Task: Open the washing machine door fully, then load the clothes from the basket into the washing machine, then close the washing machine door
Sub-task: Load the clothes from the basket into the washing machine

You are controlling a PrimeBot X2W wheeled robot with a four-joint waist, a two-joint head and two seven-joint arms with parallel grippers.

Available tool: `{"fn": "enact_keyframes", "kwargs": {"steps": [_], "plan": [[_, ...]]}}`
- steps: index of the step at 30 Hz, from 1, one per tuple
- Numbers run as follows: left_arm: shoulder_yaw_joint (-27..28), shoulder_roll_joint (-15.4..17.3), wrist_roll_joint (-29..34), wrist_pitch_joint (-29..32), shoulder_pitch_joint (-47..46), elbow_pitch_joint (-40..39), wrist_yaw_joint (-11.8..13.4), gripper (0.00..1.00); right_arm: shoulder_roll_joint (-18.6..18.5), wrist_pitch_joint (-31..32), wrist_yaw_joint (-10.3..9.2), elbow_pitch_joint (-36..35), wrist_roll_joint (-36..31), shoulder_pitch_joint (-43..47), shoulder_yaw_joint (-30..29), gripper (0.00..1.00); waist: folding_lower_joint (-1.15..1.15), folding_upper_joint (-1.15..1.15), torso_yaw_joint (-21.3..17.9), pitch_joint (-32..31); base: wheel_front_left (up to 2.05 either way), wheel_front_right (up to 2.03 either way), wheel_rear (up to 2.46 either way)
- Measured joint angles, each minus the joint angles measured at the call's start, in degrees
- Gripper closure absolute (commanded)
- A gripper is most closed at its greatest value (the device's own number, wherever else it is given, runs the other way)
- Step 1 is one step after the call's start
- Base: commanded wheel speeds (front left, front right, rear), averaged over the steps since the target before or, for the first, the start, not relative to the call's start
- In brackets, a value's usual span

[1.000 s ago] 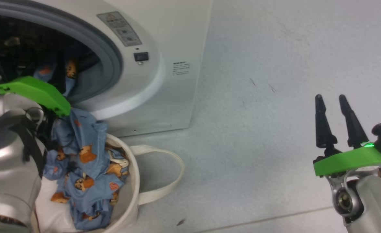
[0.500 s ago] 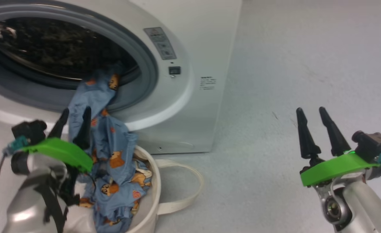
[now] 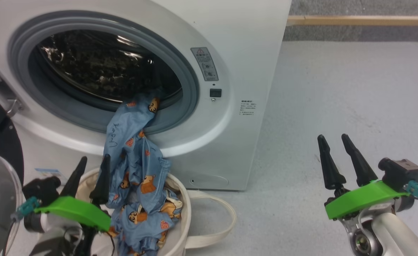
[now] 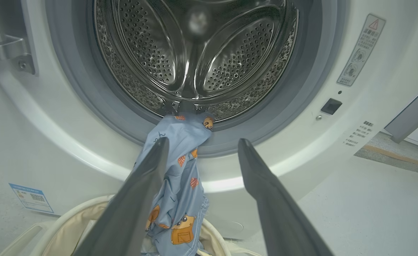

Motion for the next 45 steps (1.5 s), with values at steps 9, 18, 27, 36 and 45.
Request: {"fn": "enact_keyframes", "kwargs": {"steps": [9, 18, 27, 36, 45], "plan": [[0.49, 0.01, -0.09, 0.0, 3.15, -2.76, 0.0, 0.0, -0.48, 0.0, 0.0, -0.03, 0.11, 0.04, -0.02, 0.0, 0.0, 0.0, 0.82, -0.26, 0.0, 0.0, 0.0], [0.52, -0.03, -0.09, 0.0, 3.16, -2.89, 0.0, 0.0, -0.87, 0.0, 0.0, -0.03, 0.11, 0.03, 0.04, 0.0, 0.01, 0.0, 0.9, 0.35, 0.0, 0.0, 0.0], [-0.88, 0.0, -0.1, -0.01, 3.17, -1.19, 0.0, 0.0, -0.89, 0.0, 0.0, -0.04, 0.11, 0.03, 0.12, 0.0, 0.0, 0.0, 0.17, 0.81, 0.0, 0.0, 0.0], [-8.71, 0.09, -5.23, 1.2, 0.41, 10.42, 0.0, 0.0, -0.94, 0.0, 0.0, -0.46, -0.04, -0.58, -0.01, 0.0, 0.01, 0.0, -0.84, 4.48, 0.0, 0.0, 0.0], [-14.51, 0.62, -10.51, 0.79, -7.91, 17.88, -0.01, 0.0, -1.31, 0.0, 0.0, -1.65, -1.8, -4.28, -0.97, 0.0, 0.01, 0.0, -2.82, 10.27, 0.0, 0.0, 0.0]]}}
